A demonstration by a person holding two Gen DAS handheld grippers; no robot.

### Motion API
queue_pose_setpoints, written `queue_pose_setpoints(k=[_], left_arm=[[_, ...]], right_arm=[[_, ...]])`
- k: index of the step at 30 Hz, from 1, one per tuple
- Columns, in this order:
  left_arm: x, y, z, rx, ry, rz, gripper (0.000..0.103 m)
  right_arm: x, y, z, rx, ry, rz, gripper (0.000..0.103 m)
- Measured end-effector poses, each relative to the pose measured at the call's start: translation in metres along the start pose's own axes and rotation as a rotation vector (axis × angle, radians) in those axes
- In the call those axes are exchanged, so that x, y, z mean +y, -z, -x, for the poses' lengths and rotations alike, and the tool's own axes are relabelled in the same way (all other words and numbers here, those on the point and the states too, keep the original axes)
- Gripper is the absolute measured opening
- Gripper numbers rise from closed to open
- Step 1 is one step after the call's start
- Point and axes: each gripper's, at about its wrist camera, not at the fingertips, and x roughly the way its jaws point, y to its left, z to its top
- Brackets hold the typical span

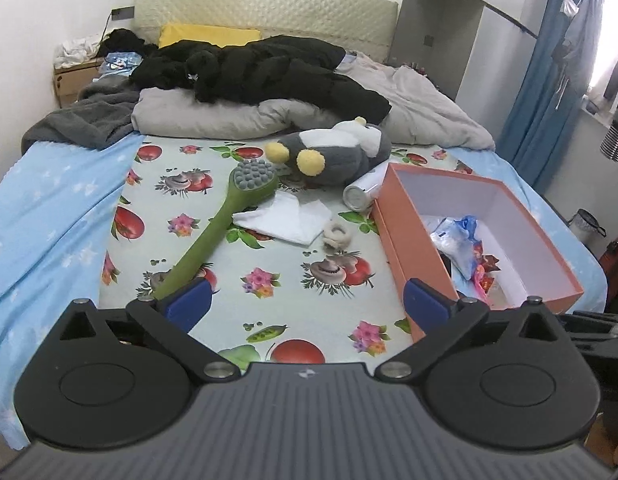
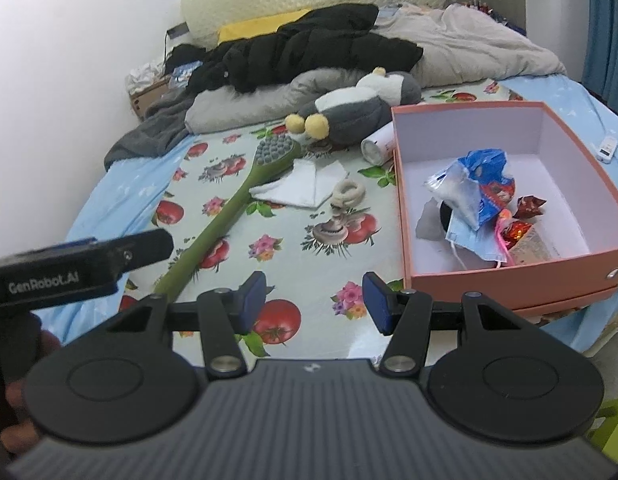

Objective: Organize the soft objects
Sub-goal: 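Move both tools back toward the white towel and cream hair tie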

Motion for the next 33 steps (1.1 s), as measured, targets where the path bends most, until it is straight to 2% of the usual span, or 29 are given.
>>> queue_pose_setpoints(k=[15, 21, 26, 33], left_arm=[[0.018, -0.021, -0.064, 0.075, -0.012, 0.037, 0.103], [0.035, -0.039, -0.115, 0.131, 0.027, 0.082, 0.103], [0.042, -0.057, -0.161, 0.138, 0.041, 0.045, 0.103], [0.053, -0.074, -0.237, 0.202, 0.089, 0.098, 0.102]], right_arm=[[0.002, -0.026, -0.055, 0.072, 0.002, 0.012, 0.056], [0.0, -0.044, -0.094, 0.097, 0.004, 0.019, 0.056], [0.0, -0.058, -0.129, 0.114, -0.004, 0.055, 0.056], [-0.004, -0.071, -0.189, 0.142, 0.023, 0.073, 0.055]])
